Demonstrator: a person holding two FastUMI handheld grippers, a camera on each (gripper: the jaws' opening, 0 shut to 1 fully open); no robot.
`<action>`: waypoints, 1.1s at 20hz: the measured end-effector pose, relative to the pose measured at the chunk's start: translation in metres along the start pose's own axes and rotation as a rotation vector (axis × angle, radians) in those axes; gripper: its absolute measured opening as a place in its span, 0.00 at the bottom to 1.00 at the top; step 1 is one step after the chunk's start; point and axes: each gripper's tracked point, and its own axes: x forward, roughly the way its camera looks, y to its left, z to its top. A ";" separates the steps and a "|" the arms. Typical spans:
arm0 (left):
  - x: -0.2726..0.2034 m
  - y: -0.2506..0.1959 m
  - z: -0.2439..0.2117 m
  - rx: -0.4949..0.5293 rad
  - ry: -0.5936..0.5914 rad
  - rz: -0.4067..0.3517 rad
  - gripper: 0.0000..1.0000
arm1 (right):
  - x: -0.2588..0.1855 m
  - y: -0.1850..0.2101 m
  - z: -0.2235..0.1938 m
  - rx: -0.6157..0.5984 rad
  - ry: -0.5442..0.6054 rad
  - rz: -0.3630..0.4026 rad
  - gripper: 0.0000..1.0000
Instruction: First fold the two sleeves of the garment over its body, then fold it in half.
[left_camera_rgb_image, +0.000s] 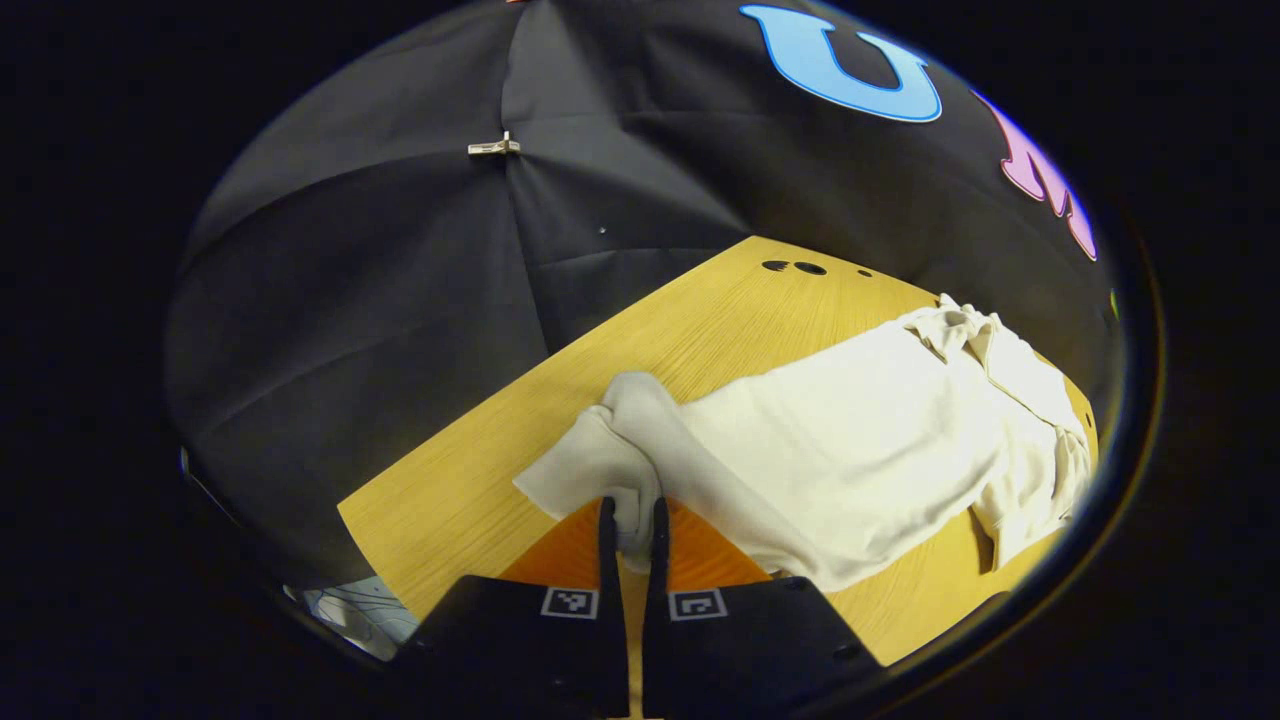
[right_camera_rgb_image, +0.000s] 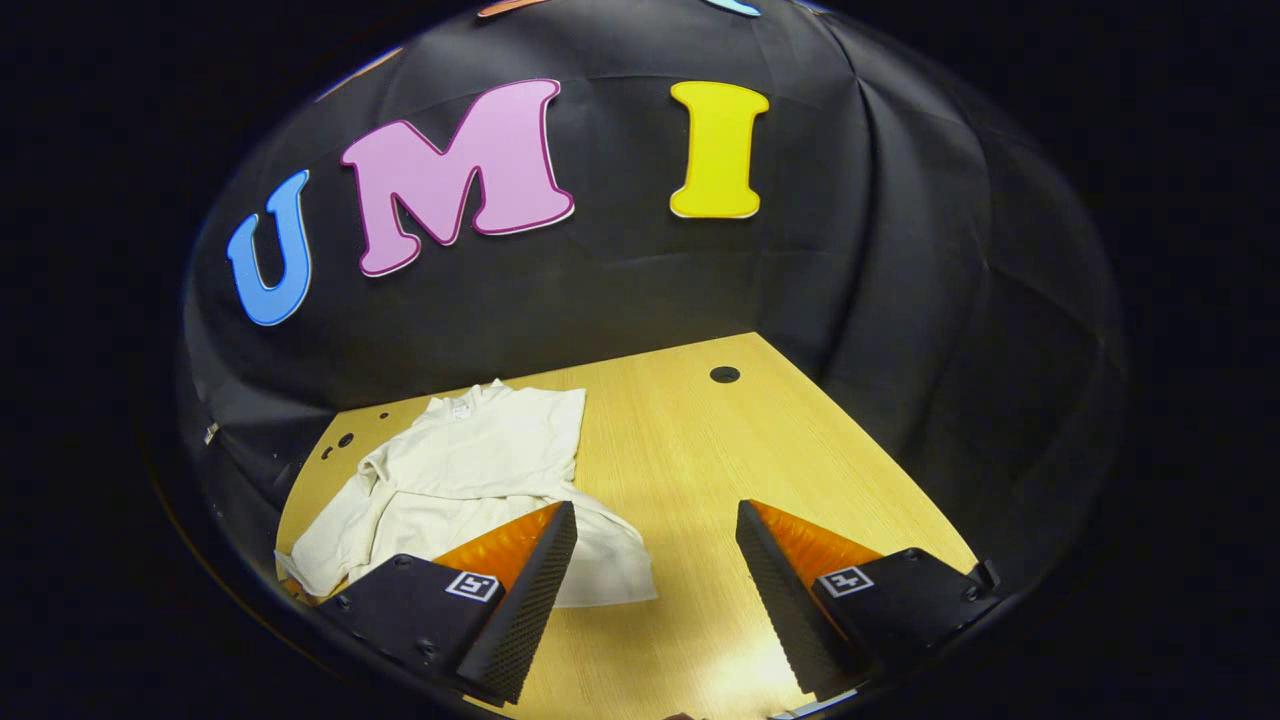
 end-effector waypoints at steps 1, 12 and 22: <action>-0.001 -0.002 0.002 -0.003 0.012 0.002 0.09 | 0.002 -0.003 0.001 0.004 0.002 -0.005 0.98; 0.003 -0.049 0.121 -0.100 -0.104 -0.039 0.07 | 0.022 -0.049 -0.003 0.080 0.019 -0.053 0.98; 0.021 -0.210 0.280 0.007 -0.300 -0.188 0.06 | 0.057 -0.070 -0.006 0.086 0.045 -0.037 0.98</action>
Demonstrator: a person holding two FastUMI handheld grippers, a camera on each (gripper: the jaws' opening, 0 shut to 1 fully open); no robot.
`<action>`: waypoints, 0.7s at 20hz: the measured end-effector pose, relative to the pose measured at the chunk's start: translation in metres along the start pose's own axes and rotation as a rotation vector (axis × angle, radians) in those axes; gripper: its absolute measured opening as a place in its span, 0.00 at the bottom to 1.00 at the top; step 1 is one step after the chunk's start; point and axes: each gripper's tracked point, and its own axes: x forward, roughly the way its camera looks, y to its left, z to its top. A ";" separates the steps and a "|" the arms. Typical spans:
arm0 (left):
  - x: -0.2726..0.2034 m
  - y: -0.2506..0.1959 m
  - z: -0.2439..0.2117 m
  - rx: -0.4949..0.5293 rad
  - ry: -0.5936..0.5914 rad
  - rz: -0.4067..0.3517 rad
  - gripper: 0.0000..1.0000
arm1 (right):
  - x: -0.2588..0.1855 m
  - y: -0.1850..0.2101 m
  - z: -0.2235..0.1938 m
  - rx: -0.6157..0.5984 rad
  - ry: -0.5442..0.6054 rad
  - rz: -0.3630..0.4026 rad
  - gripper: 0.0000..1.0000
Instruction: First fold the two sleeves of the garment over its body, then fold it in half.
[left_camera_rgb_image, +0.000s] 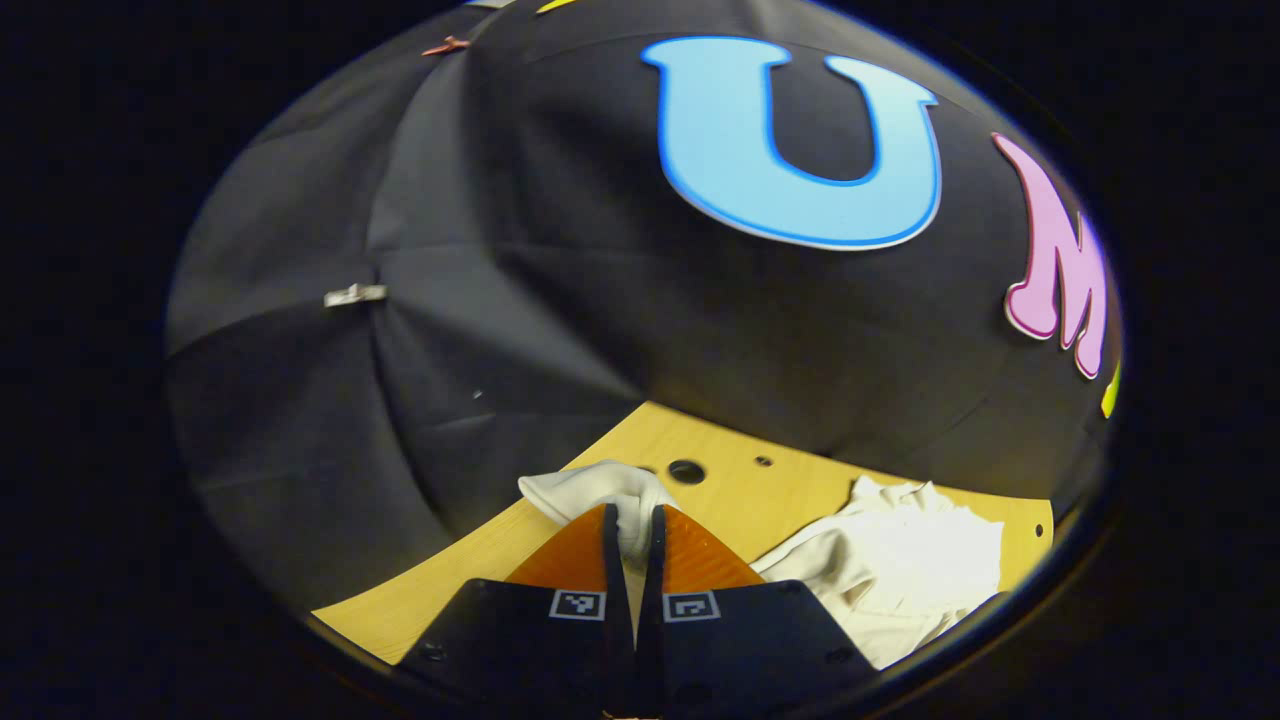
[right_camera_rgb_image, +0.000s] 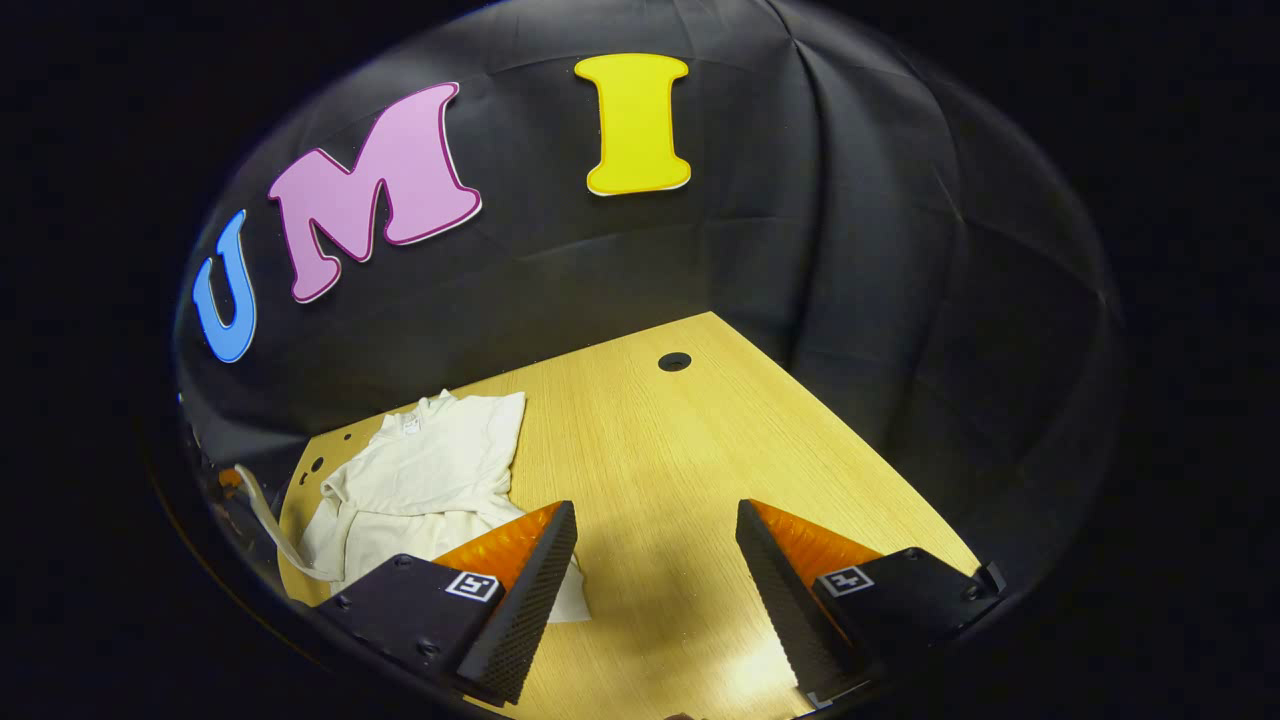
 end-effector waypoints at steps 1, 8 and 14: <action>0.005 -0.024 0.012 0.016 -0.019 -0.032 0.06 | 0.005 -0.001 -0.001 -0.004 0.003 0.000 0.98; 0.018 -0.223 0.035 0.151 -0.091 -0.307 0.06 | 0.020 -0.007 -0.005 0.006 0.025 0.004 0.98; -0.011 -0.383 -0.017 0.240 -0.064 -0.557 0.06 | 0.032 -0.005 -0.017 -0.001 0.055 0.008 0.98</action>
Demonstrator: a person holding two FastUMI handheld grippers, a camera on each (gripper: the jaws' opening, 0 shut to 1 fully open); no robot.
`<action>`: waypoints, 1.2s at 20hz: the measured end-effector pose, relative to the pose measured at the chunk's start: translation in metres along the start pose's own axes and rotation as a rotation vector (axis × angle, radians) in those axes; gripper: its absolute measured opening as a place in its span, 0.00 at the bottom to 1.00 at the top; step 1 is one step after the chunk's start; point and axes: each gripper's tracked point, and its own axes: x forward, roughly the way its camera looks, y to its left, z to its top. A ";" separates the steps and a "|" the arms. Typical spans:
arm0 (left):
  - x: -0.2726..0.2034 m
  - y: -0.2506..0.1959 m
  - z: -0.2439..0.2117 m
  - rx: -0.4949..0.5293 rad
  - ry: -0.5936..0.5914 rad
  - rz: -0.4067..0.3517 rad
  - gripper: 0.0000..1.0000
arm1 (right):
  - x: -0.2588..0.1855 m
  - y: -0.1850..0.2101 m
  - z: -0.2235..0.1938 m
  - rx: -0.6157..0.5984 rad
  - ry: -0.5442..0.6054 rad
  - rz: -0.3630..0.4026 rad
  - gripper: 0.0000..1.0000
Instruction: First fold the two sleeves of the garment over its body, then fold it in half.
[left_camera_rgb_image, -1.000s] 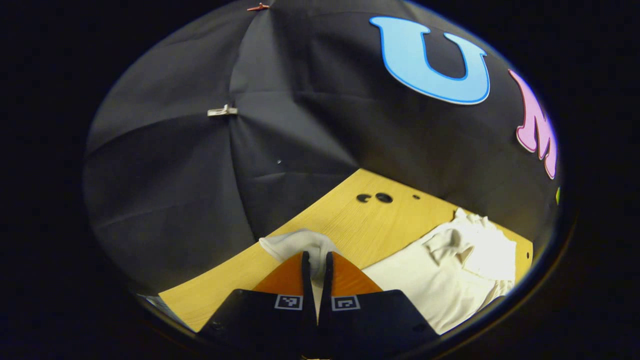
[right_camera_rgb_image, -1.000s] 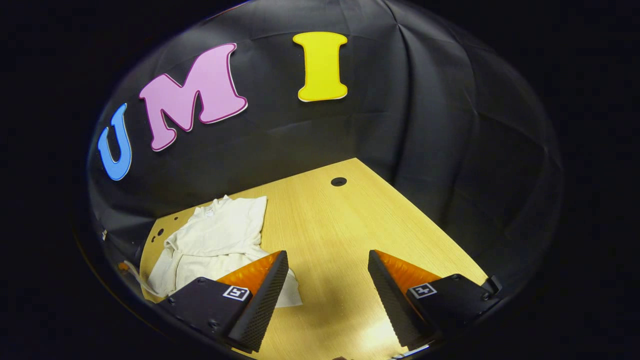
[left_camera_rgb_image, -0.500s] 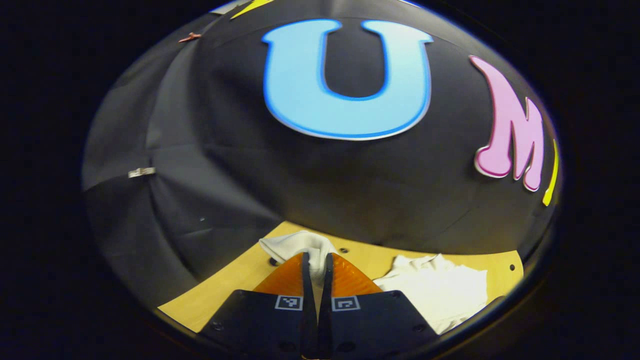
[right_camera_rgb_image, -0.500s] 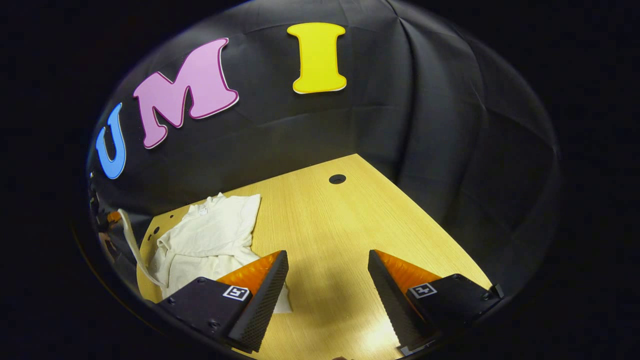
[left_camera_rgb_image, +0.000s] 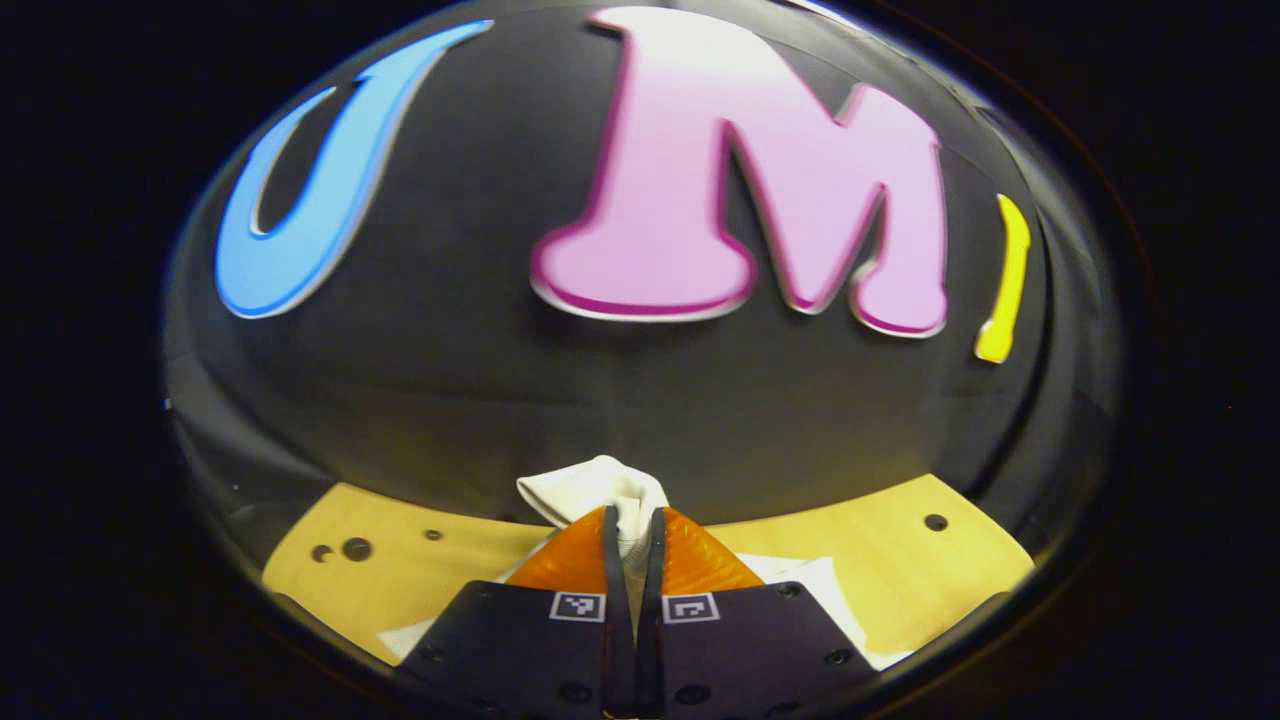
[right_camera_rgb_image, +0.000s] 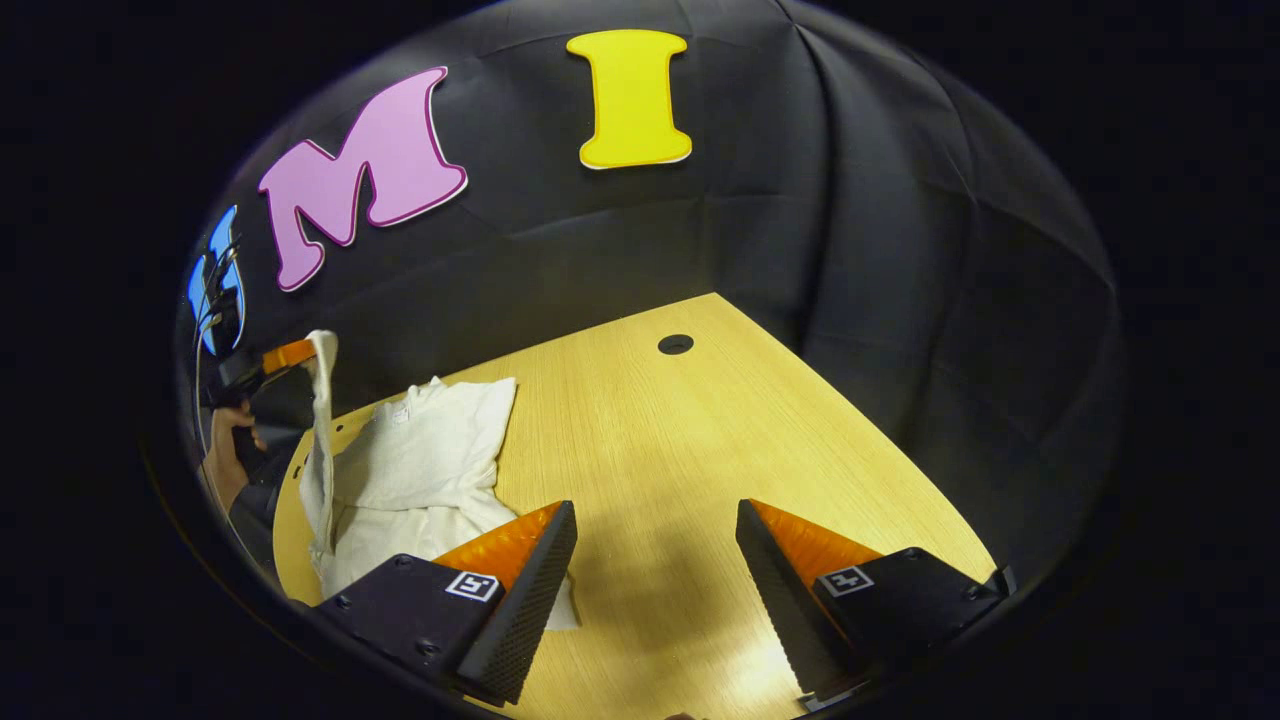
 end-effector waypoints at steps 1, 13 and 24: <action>0.009 -0.025 -0.007 0.002 0.011 -0.039 0.06 | 0.002 0.001 -0.002 -0.003 0.006 0.001 0.98; -0.013 -0.137 -0.076 0.061 0.145 -0.292 0.92 | 0.009 0.031 -0.028 -0.044 0.054 0.059 0.98; -0.188 0.064 -0.179 -0.047 0.323 0.087 1.00 | 0.020 0.091 -0.076 -0.084 0.156 0.194 0.98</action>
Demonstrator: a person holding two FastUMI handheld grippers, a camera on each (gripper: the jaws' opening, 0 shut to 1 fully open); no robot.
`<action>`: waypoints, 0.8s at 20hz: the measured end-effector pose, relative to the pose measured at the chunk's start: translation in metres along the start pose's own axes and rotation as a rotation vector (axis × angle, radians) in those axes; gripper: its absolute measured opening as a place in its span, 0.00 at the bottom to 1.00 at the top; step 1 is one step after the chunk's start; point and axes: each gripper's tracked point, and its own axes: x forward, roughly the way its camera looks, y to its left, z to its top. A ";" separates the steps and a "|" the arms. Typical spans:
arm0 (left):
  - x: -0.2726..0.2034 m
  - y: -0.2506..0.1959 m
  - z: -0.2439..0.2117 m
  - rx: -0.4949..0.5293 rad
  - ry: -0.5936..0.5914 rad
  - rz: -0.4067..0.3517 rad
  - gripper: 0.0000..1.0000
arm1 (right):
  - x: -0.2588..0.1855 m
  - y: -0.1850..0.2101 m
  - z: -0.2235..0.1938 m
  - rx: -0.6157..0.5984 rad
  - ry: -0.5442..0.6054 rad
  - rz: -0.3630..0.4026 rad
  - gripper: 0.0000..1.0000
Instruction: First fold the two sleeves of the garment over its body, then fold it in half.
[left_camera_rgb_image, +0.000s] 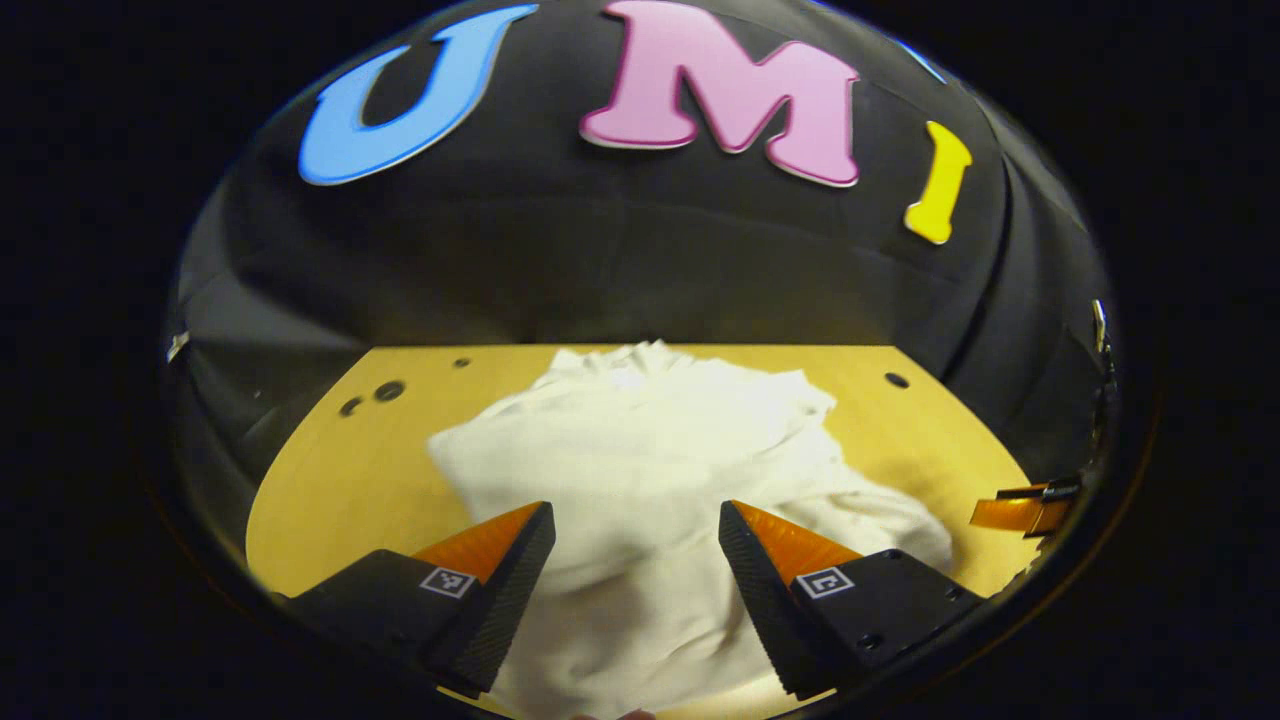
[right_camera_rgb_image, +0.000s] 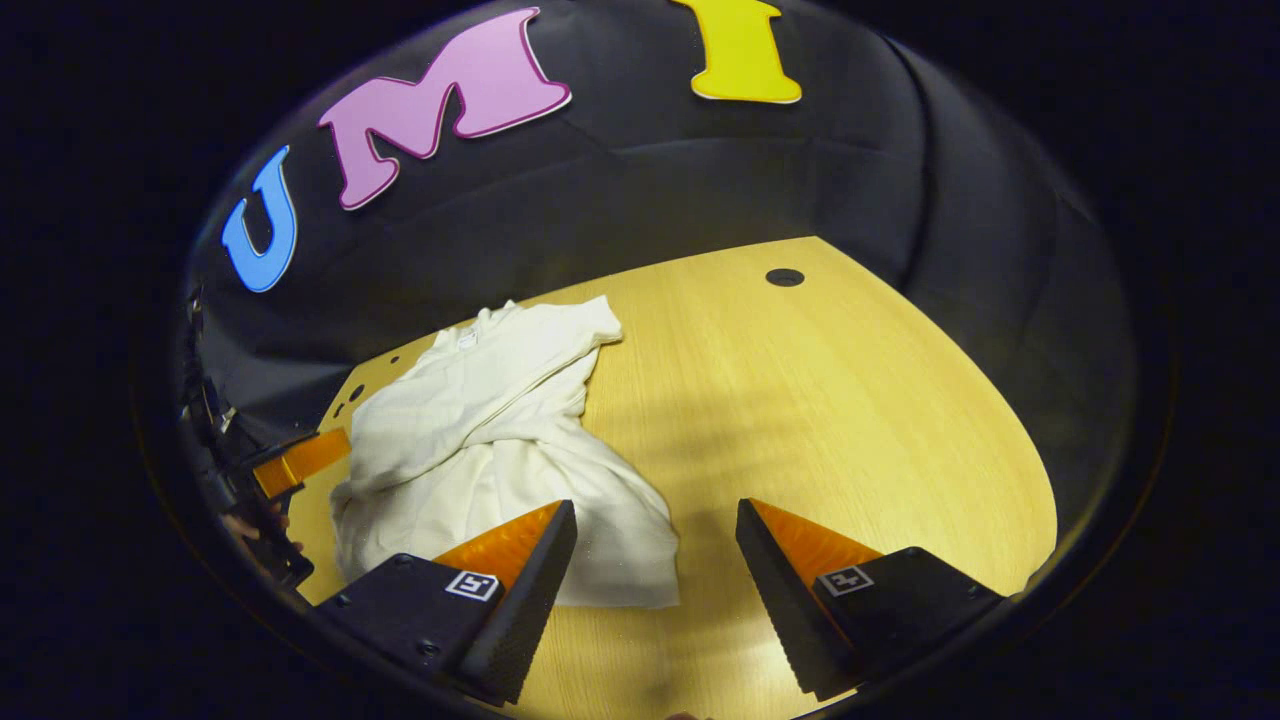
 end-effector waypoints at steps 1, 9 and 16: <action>-0.010 0.018 -0.020 -0.029 0.028 0.038 0.95 | 0.005 0.004 -0.007 -0.002 0.020 0.007 0.99; -0.051 0.082 -0.119 -0.148 0.192 0.196 0.98 | 0.030 0.014 -0.052 -0.012 0.128 0.020 0.99; -0.049 0.074 -0.141 -0.172 0.233 0.216 0.99 | 0.038 0.020 -0.055 -0.060 0.133 0.008 0.98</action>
